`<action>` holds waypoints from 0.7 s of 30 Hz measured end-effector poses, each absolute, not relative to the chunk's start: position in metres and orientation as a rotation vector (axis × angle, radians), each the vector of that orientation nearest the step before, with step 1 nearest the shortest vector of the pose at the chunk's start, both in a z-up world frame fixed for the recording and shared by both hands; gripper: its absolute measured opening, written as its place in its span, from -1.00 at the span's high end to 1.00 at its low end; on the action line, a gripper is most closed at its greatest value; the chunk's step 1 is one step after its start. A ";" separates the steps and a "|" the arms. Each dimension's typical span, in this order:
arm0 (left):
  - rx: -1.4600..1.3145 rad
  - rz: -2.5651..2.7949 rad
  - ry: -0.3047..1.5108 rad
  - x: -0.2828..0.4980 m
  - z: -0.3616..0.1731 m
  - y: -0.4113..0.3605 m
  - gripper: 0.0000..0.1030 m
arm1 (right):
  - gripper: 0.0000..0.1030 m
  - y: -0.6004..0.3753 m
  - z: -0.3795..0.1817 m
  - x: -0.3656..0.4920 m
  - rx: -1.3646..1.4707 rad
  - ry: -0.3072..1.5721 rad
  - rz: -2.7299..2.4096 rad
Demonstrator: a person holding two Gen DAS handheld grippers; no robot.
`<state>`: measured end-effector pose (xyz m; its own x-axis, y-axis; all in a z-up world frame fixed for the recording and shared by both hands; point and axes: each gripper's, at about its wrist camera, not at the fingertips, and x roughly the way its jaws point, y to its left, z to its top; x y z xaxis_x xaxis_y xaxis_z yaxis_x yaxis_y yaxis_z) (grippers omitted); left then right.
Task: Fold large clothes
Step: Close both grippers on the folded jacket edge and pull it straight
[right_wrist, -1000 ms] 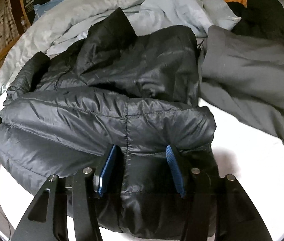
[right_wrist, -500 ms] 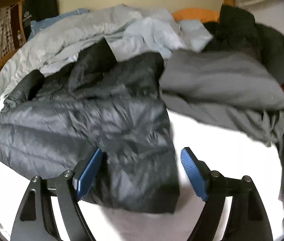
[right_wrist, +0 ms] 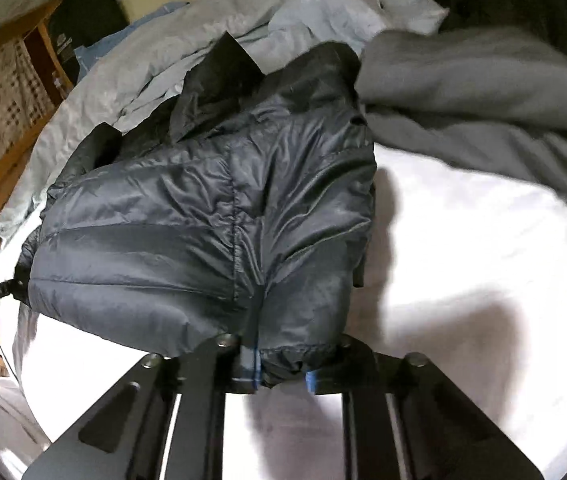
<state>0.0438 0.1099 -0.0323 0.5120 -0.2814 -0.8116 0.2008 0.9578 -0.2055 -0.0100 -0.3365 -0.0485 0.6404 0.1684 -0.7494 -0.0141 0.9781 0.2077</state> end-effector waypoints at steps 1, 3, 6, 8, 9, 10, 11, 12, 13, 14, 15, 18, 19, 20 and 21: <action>-0.078 -0.289 0.978 0.037 -0.027 0.109 0.71 | 0.74 -0.336 -0.042 -0.015 0.185 0.862 0.098; -0.063 -0.300 0.970 0.026 -0.021 0.110 0.71 | 0.74 -0.340 -0.028 -0.028 0.202 0.838 0.104; -0.087 -0.297 0.988 0.011 -0.024 0.114 0.70 | 0.74 -0.343 -0.016 -0.050 0.215 0.813 0.110; -0.110 -0.289 1.001 0.001 -0.027 0.116 0.69 | 0.74 -0.340 -0.020 -0.065 0.215 0.825 0.091; -0.098 -0.278 0.994 -0.004 -0.027 0.116 0.67 | 0.74 -0.339 -0.023 -0.068 0.220 0.837 0.089; -0.081 -0.268 0.986 -0.007 -0.027 0.114 0.61 | 0.73 -0.337 -0.027 -0.071 0.215 0.851 0.085; -0.064 -0.255 0.971 -0.009 -0.025 0.113 0.49 | 0.71 -0.335 -0.029 -0.073 0.190 0.862 0.074; -0.044 -0.238 0.955 -0.010 -0.024 0.111 0.42 | 0.66 -0.334 -0.030 -0.074 0.160 0.864 0.058; -0.016 -0.223 0.936 -0.011 -0.022 0.109 0.34 | 0.61 -0.332 -0.029 -0.074 0.120 0.857 0.036; 0.002 -0.220 0.922 -0.010 -0.020 0.108 0.34 | 0.59 -0.331 -0.028 -0.074 0.086 0.844 0.014; 0.009 -0.220 0.913 -0.010 -0.018 0.108 0.34 | 0.56 -0.330 -0.026 -0.075 0.062 0.834 -0.002; -0.018 -0.219 0.881 -0.007 -0.010 0.114 0.34 | 0.41 -0.324 -0.015 -0.078 0.000 0.789 -0.045; -0.028 -0.219 0.874 -0.006 -0.008 0.114 0.33 | 0.31 -0.323 -0.010 -0.078 -0.019 0.770 -0.062; -0.034 -0.218 0.868 -0.006 -0.006 0.115 0.31 | 0.27 -0.323 -0.006 -0.077 -0.032 0.752 -0.077; -0.039 -0.217 0.861 -0.006 -0.004 0.115 0.30 | 0.15 -0.323 -0.002 -0.076 -0.041 0.738 -0.091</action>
